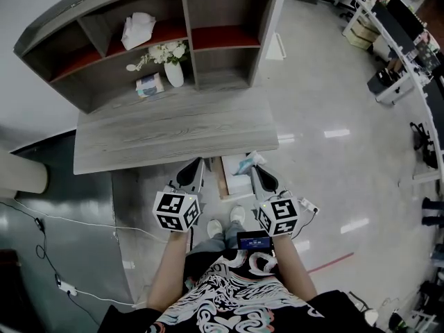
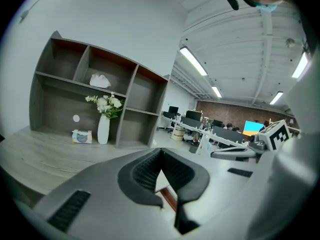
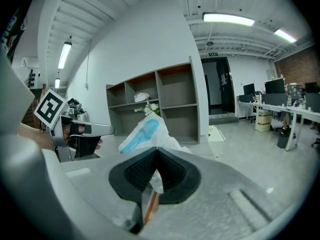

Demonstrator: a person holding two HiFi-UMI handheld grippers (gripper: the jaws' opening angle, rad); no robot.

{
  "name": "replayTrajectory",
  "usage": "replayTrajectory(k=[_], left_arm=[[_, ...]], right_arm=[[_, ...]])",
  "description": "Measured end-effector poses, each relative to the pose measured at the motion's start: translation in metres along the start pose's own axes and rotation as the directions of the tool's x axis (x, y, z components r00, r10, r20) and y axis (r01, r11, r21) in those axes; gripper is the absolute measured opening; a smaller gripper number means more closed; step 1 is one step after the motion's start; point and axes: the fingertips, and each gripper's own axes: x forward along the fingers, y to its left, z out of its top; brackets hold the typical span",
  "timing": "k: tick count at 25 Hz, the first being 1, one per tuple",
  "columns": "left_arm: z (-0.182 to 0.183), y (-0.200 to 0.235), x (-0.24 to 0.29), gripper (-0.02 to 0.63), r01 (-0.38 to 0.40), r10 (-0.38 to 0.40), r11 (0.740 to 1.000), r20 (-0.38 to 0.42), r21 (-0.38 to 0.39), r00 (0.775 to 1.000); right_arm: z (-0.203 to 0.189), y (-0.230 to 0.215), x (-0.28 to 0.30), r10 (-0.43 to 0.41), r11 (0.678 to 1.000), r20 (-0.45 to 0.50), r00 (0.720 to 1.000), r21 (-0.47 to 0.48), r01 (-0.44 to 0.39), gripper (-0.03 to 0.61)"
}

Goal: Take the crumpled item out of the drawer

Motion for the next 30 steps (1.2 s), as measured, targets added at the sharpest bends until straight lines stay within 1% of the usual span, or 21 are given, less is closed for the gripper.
replayTrajectory(k=[8, 12, 30], left_arm=[[-0.003, -0.004, -0.007, -0.002, -0.004, 0.004, 1.0, -0.01, 0.022, 1.0], [-0.003, -0.003, -0.008, -0.002, -0.003, 0.003, 1.0, -0.009, 0.021, 1.0], [-0.012, -0.002, -0.005, -0.002, 0.006, -0.005, 1.0, -0.03, 0.014, 1.0]], right_arm=[[0.001, 0.007, -0.004, 0.003, 1.0, 0.0, 1.0, -0.018, -0.003, 0.006], [0.0, 0.01, -0.004, -0.001, 0.999, -0.008, 1.0, -0.035, 0.001, 0.006], [-0.008, 0.004, -0.006, -0.014, 1.0, -0.022, 1.0, -0.019, 0.014, 0.006]])
